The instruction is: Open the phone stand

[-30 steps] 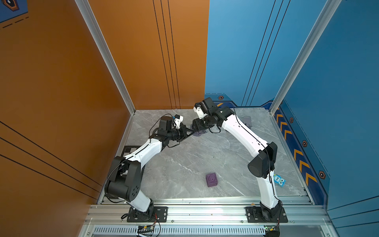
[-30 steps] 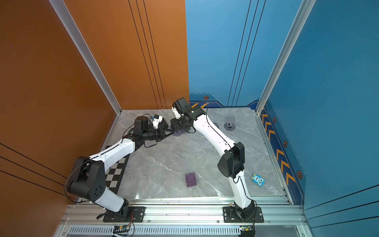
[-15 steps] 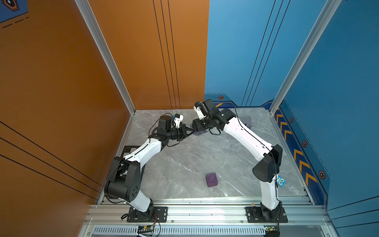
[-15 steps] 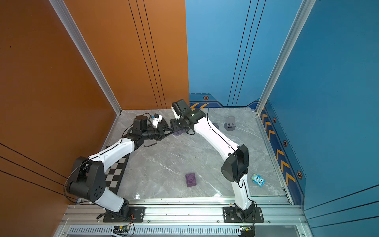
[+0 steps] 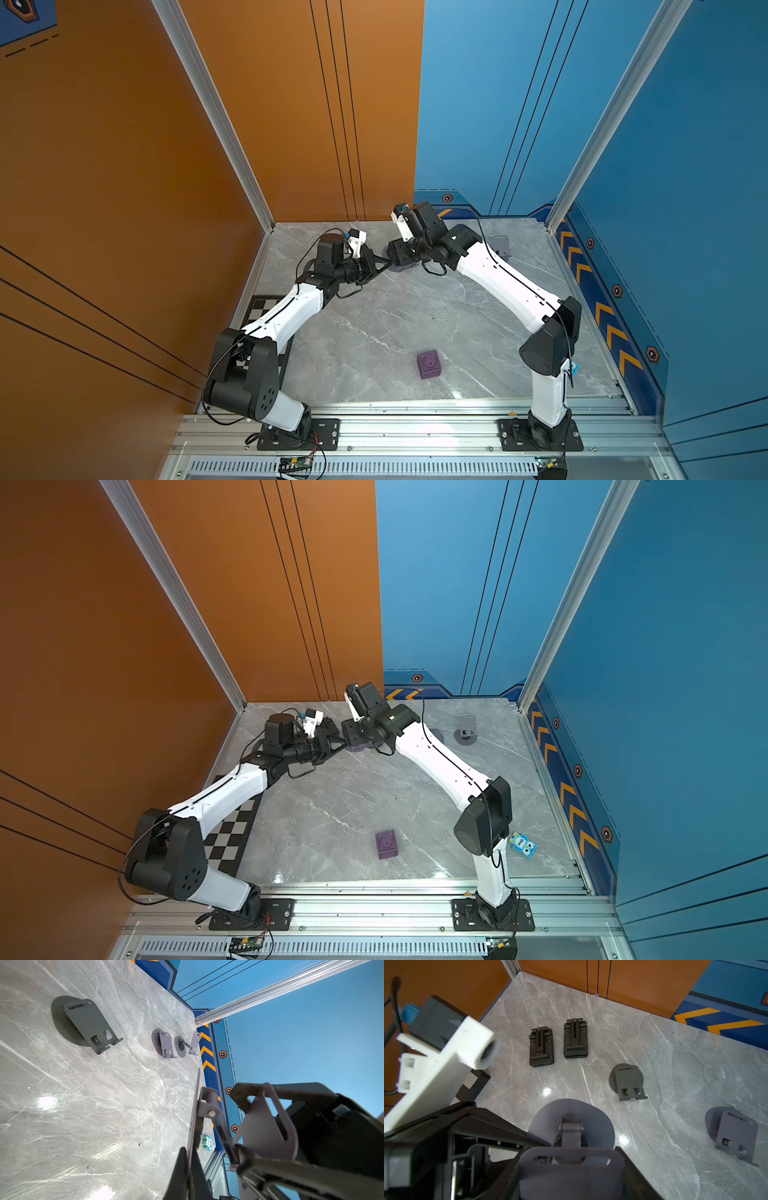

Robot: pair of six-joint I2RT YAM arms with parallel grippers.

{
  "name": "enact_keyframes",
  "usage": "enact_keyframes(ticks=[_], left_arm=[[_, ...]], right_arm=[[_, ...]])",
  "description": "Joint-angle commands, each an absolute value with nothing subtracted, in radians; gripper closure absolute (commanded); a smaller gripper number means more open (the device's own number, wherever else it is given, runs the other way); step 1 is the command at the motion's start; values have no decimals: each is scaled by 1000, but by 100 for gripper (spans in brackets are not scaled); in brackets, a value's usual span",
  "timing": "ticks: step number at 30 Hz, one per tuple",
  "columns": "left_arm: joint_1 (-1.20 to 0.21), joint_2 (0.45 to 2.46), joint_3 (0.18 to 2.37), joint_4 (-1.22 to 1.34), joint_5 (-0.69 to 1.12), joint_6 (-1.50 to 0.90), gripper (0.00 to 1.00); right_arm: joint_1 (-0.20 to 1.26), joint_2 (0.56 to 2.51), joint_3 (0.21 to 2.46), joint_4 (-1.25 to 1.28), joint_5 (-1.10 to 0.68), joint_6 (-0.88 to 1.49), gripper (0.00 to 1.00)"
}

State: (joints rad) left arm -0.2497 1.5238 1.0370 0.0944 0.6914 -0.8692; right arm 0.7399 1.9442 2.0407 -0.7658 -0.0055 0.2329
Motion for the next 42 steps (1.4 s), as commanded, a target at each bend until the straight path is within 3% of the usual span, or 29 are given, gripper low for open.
enact_keyframes(ticks=[1, 23, 35, 42], left_arm=[[-112, 1620, 974, -98, 147, -966, 100], [-101, 1631, 969, -97, 124, -979, 100], [-101, 1624, 973, -95, 180, -943, 100], [-100, 1598, 988, -74, 309, -875, 100]], right_arm=[[788, 1710, 2044, -884, -27, 203, 72], [850, 1511, 1765, -738, 56, 218, 79], [824, 1570, 1790, -723, 59, 220, 79], [760, 1619, 1826, -707, 15, 222, 78]])
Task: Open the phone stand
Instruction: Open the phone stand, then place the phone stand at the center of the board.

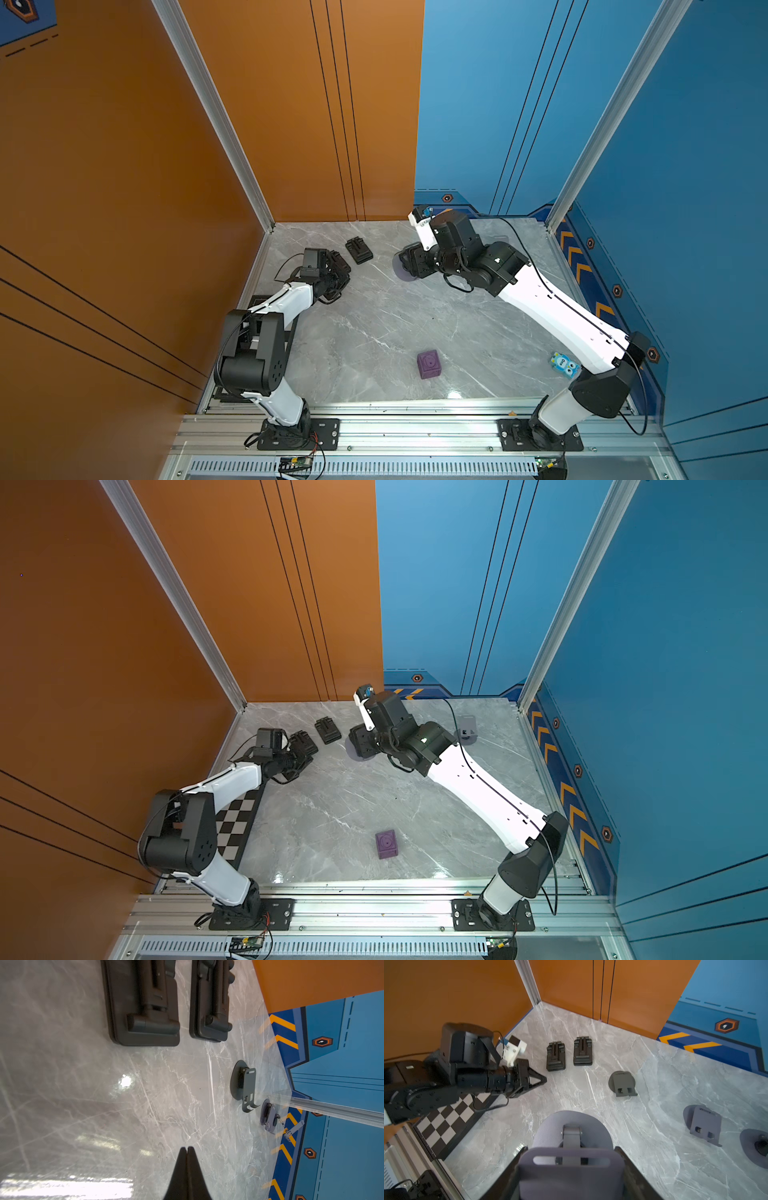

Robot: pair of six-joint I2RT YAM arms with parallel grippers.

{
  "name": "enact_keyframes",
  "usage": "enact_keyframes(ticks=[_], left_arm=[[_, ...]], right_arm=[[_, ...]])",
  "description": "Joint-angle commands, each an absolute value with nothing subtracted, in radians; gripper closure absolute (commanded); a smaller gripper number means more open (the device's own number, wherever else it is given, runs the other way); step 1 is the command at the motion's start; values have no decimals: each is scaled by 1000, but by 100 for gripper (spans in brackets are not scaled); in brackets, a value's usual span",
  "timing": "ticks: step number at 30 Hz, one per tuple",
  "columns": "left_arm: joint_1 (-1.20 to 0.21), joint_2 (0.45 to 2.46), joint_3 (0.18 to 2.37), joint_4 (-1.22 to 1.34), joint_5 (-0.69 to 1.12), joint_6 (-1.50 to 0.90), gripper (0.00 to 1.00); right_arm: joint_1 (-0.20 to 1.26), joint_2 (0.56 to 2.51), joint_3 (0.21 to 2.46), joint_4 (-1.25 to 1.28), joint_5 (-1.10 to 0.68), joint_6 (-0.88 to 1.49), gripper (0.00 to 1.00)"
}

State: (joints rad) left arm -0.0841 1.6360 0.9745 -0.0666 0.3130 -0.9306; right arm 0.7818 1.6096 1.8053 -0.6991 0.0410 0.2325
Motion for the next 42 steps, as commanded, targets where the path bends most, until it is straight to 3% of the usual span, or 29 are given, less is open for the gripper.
enact_keyframes(ticks=[1, 2, 4, 8, 11, 14, 34, 42], left_arm=[[-101, 1592, 990, -74, 320, -869, 100], [-101, 1585, 993, -66, 340, -863, 98], [-106, 1574, 1005, -61, 375, -845, 84], [-128, 1548, 1018, -29, 444, -800, 42], [-138, 1544, 1005, 68, 537, -806, 18], [-154, 1555, 1006, 157, 614, -832, 3], [-309, 1694, 1145, 269, 711, -882, 1], [-337, 1728, 1181, 270, 712, -889, 1]], right_arm=[[754, 1624, 1828, -706, 10, 220, 78], [749, 1632, 1831, -705, 5, 221, 78], [733, 1643, 1833, -702, -7, 224, 78], [693, 1669, 1829, -684, -58, 245, 79], [656, 1686, 1824, -666, -97, 256, 79], [636, 1699, 1822, -650, -127, 269, 79], [514, 1744, 1739, -608, -137, 288, 79], [385, 1733, 1633, -593, -92, 275, 79]])
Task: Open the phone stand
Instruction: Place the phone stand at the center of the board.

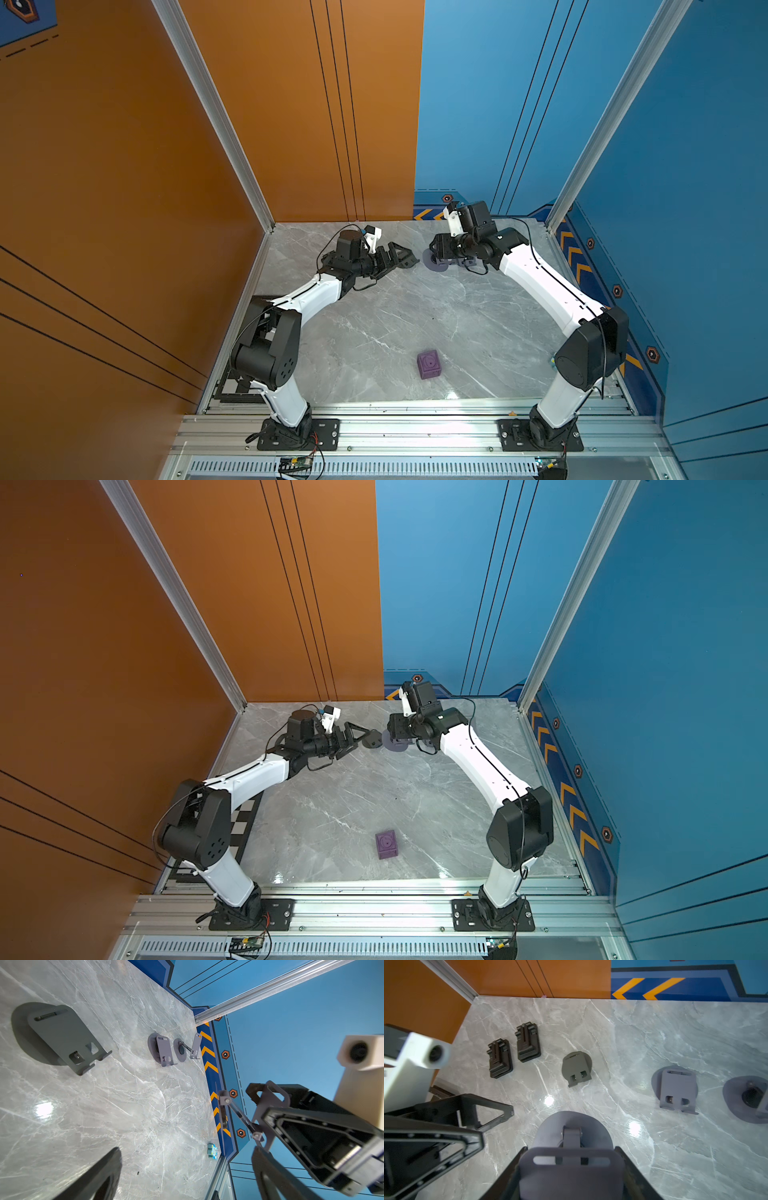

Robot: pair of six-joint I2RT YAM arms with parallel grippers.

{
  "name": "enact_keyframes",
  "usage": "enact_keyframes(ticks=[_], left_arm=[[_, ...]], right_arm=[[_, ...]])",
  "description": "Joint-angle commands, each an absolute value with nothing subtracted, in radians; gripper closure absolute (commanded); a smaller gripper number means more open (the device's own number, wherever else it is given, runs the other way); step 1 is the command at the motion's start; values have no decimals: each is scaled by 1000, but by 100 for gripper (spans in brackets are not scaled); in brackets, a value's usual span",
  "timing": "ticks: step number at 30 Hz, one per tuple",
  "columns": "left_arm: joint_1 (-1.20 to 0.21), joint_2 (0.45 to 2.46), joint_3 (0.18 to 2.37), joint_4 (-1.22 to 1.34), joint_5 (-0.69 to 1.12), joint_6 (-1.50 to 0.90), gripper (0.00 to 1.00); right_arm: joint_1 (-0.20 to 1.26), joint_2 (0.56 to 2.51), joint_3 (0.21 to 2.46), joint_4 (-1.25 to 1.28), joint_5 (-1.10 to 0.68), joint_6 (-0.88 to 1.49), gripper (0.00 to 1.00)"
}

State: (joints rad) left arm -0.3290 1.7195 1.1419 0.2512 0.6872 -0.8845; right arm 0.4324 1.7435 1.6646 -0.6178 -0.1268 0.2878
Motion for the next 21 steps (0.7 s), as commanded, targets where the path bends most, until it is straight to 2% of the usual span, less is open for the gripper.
enact_keyframes(ticks=[1, 12, 21], left_arm=[[-340, 1729, 1185, 269, 713, -889, 1], [-410, 1789, 1237, 269, 721, -906, 1], [-449, 1854, 1306, 269, 741, -944, 2]], right_arm=[[368, 1733, 1623, -589, -91, 269, 79], [185, 1739, 1508, -547, -76, 183, 79], [90, 1786, 1470, -529, -50, 46, 79]])
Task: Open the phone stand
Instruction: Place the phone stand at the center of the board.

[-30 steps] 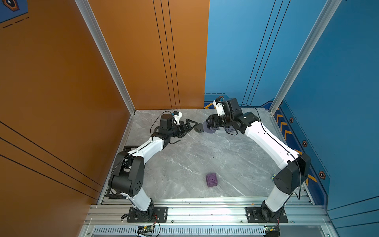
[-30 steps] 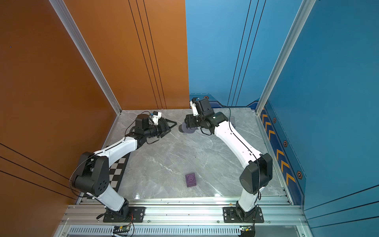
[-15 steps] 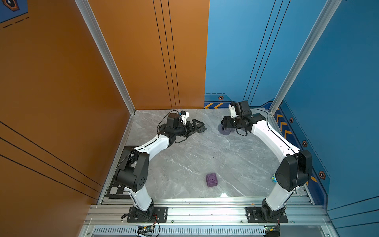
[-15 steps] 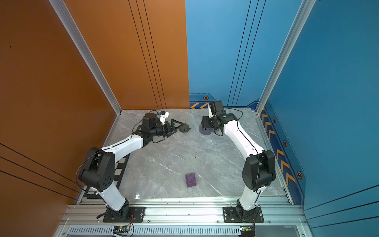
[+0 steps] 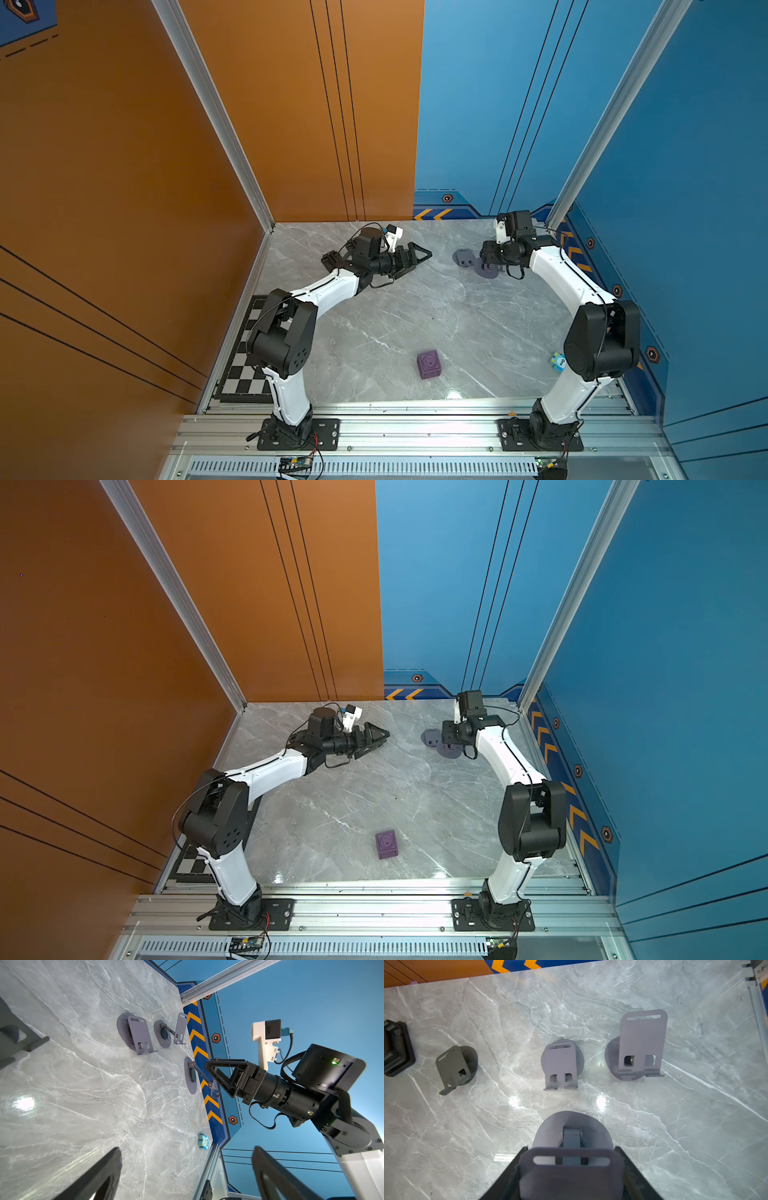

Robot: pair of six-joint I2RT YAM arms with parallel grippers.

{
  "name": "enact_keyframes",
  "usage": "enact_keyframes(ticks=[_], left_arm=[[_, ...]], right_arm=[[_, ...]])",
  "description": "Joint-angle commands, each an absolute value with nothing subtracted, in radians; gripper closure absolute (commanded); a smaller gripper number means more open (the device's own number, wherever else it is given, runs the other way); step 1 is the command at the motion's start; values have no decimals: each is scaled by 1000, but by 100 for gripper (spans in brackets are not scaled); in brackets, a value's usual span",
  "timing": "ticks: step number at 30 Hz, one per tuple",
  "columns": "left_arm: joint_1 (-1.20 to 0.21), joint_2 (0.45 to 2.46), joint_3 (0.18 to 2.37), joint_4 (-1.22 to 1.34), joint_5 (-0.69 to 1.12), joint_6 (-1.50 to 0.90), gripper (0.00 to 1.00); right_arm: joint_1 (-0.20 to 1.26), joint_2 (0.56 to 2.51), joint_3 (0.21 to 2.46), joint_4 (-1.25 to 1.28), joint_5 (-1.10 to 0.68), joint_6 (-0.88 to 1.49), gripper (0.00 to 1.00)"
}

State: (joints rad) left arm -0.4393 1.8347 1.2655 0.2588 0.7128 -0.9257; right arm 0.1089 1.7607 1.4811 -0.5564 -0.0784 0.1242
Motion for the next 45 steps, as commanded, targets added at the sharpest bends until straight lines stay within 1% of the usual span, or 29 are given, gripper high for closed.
enact_keyframes(ticks=[1, 12, 21, 29, 36, 39, 45], left_arm=[[-452, 1858, 1311, 267, 741, -949, 2], [-510, 1905, 1359, 268, 745, -995, 1], [-538, 1942, 1385, 268, 754, -1012, 1], [-546, 1965, 1397, 267, 755, -1018, 2], [-549, 1975, 1404, 267, 759, -1020, 2], [-549, 1975, 1401, 268, 760, -1019, 2], [-549, 1976, 1399, 268, 759, -1017, 2]], right_arm=[[84, 1793, 1470, -529, -45, 32, 79], [8, 1886, 1464, -485, -38, -24, 80], [-40, 1966, 1491, -469, -74, -56, 80], [-64, 1990, 1500, -466, -115, -81, 78], [-67, 2004, 1503, -464, -116, -89, 67], [-71, 2003, 1505, -463, -115, -86, 59], [-76, 1999, 1507, -466, -118, -81, 38]])
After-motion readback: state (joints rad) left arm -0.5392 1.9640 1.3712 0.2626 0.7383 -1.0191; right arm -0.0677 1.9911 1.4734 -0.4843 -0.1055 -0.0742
